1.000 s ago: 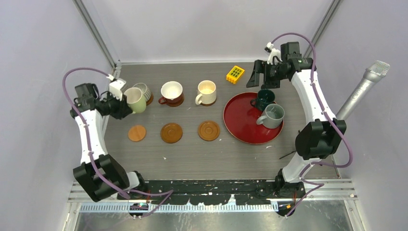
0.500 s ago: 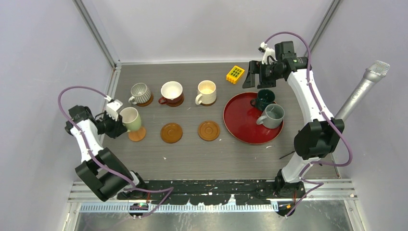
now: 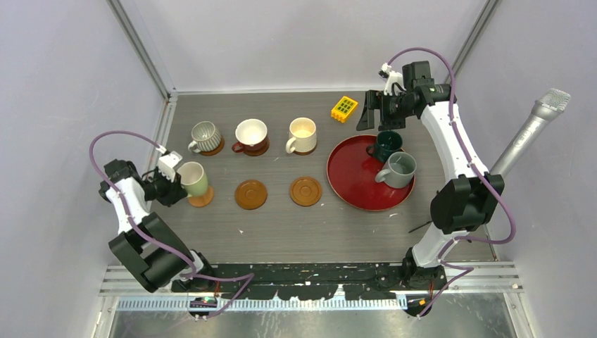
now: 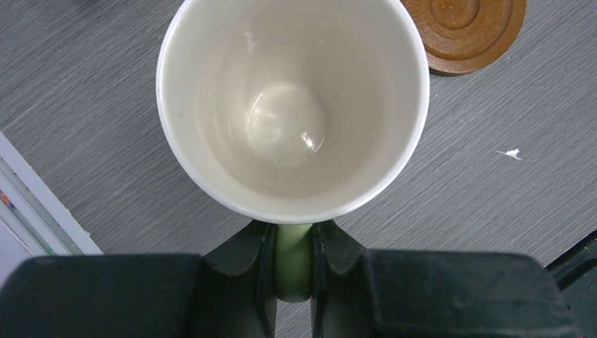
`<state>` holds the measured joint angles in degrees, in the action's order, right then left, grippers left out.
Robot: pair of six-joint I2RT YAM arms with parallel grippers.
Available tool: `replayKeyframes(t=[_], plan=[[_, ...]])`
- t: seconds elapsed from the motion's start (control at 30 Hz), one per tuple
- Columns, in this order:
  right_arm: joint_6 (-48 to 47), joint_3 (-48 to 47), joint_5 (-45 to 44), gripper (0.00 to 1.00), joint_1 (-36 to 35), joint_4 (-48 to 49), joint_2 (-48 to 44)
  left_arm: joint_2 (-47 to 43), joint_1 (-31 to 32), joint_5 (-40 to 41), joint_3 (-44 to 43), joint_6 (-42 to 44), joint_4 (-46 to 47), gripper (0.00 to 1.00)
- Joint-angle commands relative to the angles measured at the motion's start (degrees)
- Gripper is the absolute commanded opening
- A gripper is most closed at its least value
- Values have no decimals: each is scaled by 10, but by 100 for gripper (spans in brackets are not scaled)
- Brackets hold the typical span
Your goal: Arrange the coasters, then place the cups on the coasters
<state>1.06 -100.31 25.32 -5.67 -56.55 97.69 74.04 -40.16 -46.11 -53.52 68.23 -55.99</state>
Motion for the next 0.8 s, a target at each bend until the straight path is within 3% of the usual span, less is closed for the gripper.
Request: replayKeyframes(t=[0.0, 0.77], plan=[[-7, 5, -8, 86, 0, 0, -38, 3, -9, -26, -2, 8, 33, 0], [-23, 15, -12, 86, 0, -4, -48, 19, -12, -9, 37, -2, 72, 1]])
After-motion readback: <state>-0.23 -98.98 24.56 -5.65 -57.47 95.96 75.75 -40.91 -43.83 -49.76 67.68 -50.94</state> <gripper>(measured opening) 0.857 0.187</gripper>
